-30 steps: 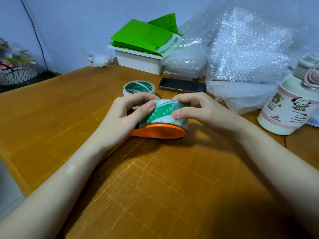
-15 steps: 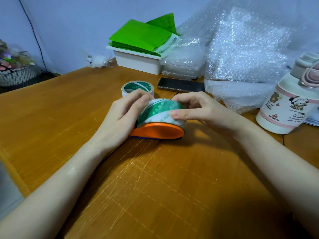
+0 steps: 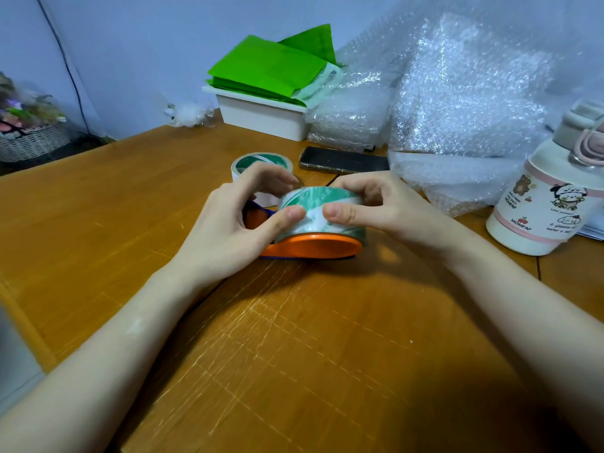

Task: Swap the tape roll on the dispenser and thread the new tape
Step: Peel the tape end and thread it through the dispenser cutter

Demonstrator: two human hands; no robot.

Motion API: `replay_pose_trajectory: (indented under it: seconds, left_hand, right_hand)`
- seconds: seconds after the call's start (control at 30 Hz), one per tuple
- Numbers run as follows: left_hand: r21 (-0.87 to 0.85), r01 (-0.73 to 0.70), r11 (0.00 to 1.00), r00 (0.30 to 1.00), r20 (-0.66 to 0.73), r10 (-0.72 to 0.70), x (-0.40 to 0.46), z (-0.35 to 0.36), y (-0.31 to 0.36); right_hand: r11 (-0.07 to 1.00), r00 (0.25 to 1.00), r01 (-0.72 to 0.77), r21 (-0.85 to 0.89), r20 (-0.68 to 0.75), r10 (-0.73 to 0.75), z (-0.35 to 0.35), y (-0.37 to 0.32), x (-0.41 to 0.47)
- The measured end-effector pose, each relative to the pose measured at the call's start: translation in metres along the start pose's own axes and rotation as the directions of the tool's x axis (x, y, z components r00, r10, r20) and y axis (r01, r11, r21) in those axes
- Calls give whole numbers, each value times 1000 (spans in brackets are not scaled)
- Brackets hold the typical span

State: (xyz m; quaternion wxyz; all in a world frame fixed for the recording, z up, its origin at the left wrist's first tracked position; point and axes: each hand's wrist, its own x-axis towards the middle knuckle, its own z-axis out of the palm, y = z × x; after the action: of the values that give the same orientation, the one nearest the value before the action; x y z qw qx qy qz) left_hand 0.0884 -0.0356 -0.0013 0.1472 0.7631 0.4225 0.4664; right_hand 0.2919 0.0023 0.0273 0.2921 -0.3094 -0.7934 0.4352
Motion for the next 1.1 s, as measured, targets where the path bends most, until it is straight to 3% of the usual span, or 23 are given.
replay_pose_trajectory:
  seconds: [0.17,0.6,1.1]
  left_hand:
    - [139,-52,989,994,-86,65,1,0,-3]
    - [336,-137,932,988,-26,154,0,4,-3]
    - [316,-137,939,988,-30,154,-1,6,0]
  right_hand:
    - [999,1000,-12,-48,-27,11,-1,-2,-1]
    - [989,997,6,-150,-69,-17,12,-7,1]
    - [977,998,-24,-213,-56,12,12,-9,-1]
